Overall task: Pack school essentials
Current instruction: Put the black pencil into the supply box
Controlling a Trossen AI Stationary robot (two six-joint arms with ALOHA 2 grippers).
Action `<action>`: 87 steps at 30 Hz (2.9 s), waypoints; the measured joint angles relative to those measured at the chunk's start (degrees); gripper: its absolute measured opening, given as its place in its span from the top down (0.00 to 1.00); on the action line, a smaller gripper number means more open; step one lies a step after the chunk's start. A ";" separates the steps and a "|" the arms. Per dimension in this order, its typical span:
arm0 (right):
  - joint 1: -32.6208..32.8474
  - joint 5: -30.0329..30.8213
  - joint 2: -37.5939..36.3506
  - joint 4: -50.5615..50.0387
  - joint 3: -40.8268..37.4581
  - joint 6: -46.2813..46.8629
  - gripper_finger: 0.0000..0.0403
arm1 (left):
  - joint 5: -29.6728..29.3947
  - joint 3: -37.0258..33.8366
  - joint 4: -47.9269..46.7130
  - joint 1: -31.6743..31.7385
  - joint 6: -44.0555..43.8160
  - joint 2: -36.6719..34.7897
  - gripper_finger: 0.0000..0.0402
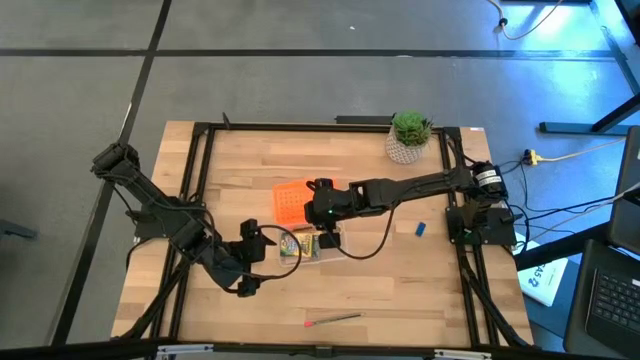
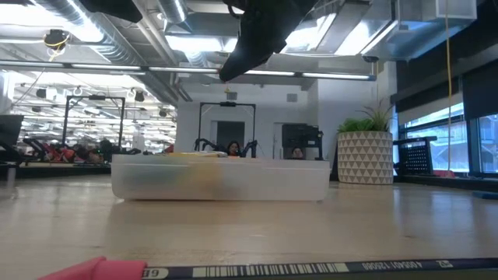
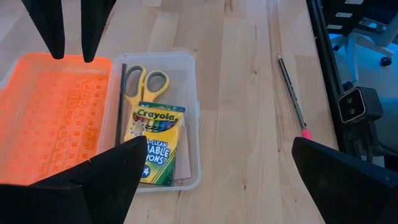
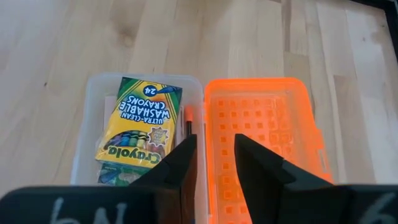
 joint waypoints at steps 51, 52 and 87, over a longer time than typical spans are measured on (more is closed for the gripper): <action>25.27 3.50 -2.49 -4.61 0.07 8.21 0.73 | 1.68 -0.02 30.58 -3.54 -1.49 28.58 0.02; 25.21 3.53 -2.49 -4.63 0.07 8.32 0.73 | 2.41 -0.02 30.91 -3.54 -1.51 29.07 0.02; 25.44 3.48 -2.49 -5.20 0.07 12.07 0.73 | 4.72 0.00 48.00 -3.96 -6.82 38.57 0.02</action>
